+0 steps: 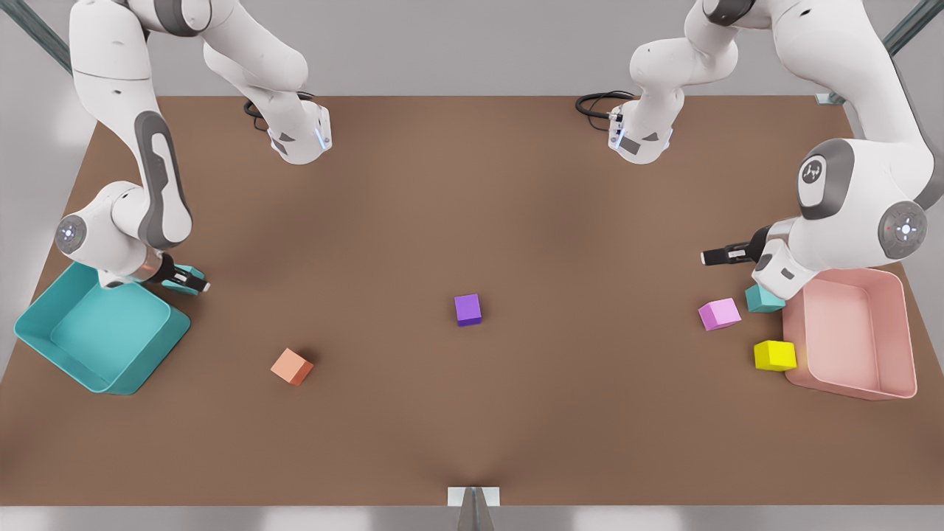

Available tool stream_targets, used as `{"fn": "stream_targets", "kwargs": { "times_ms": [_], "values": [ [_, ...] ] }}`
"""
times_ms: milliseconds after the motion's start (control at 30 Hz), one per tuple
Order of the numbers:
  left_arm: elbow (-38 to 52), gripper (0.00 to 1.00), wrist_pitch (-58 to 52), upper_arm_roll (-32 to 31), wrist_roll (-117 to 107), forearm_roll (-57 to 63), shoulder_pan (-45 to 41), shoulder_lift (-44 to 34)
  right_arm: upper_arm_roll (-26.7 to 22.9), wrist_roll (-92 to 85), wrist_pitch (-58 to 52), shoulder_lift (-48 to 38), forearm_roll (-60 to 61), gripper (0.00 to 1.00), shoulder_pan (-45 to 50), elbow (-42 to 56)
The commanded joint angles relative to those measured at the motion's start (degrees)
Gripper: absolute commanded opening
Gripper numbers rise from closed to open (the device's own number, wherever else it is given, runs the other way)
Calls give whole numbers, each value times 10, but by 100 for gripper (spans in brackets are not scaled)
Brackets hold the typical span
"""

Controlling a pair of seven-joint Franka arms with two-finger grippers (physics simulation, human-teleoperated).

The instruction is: Stack the two blue cubes on top of each other

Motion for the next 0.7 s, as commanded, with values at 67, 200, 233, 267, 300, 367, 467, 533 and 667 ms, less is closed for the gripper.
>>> {"fn": "stream_targets", "kwargs": {
  "times_ms": [67, 200, 233, 267, 300, 367, 467, 533, 667],
  "values": [
    [0, 100, -1, 0, -4, 3, 0, -1, 0, -171, 10, 11, 6, 100, -1, 3],
    [1, 100, -4, 0, -5, 2, -1, 0, 0, -222, 10, 24, 6, 100, -22, 9],
    [2, 100, -4, 0, -5, 3, 0, -1, 0, -232, 10, 27, 6, 100, -26, 10],
    [2, 100, -5, 0, -5, 3, 0, -2, 0, -241, 10, 31, 6, 100, -32, 12],
    [2, 100, -14, -2, -7, 3, -4, -3, 0, -246, 10, 36, 6, 100, -34, 16],
    [2, 100, -29, -2, -7, 3, -4, -4, 0, -254, 10, 44, 6, 100, -43, 21],
    [3, 100, -34, -5, -23, 3, -7, -4, 0, -262, 11, 50, 6, 100, -54, 26],
    [4, 100, -34, -5, -23, 3, -7, -4, 0, -264, 10, 49, 6, 100, -55, 26],
    [4, 100, -34, -8, -23, 3, -7, -6, 0, -273, 10, 53, 6, 100, -65, 26]
  ]
}}
